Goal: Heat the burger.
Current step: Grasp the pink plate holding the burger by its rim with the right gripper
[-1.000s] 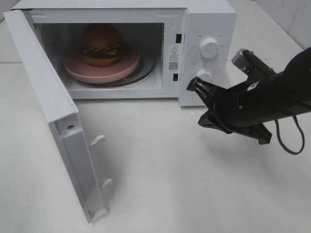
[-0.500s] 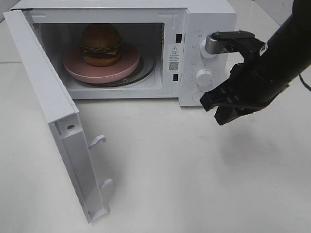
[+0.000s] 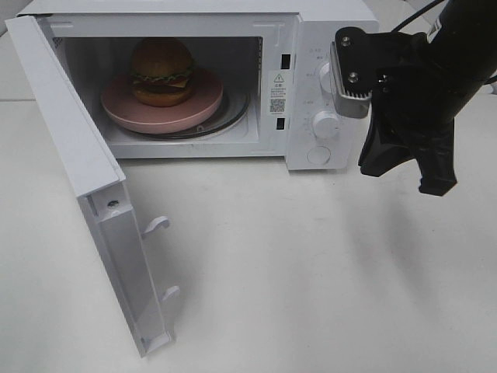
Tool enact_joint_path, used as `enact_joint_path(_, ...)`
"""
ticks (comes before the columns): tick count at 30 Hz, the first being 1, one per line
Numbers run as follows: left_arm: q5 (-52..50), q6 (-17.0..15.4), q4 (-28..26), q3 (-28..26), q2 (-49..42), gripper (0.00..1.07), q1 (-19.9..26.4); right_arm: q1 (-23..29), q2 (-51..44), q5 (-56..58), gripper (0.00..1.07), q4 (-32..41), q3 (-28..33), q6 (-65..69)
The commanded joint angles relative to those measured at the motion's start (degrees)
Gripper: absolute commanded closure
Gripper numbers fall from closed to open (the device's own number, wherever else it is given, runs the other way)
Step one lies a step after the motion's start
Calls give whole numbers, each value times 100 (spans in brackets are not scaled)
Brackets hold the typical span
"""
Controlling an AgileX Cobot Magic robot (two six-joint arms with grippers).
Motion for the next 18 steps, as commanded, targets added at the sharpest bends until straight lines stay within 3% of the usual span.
enact_joint_path(1, -52, -17, -6, 11, -120, 6, 34, 6, -63, 74, 100, -46, -29, -1043)
enact_joint_path(7, -52, -17, -6, 11, -120, 6, 34, 350, -63, 52, 93, -773, -29, -1054)
enact_joint_path(9, -52, -17, -6, 11, -120, 6, 34, 510, -63, -92, 83, -985, -29, -1043)
enact_joint_path(12, -52, -17, -6, 11, -120, 6, 34, 550, -63, -155, 78, -985, -29, -1031)
enact_joint_path(14, -52, -17, -6, 11, -120, 6, 34, 733, -63, -424, 54, -963, -29, -768)
enact_joint_path(17, -52, -17, -6, 11, -120, 6, 34, 791, -63, -476, 46, -957, -57, -584)
enact_joint_path(18, -52, -17, -6, 11, -120, 6, 34, 894, -17, -544, 29, -957, -138, -183)
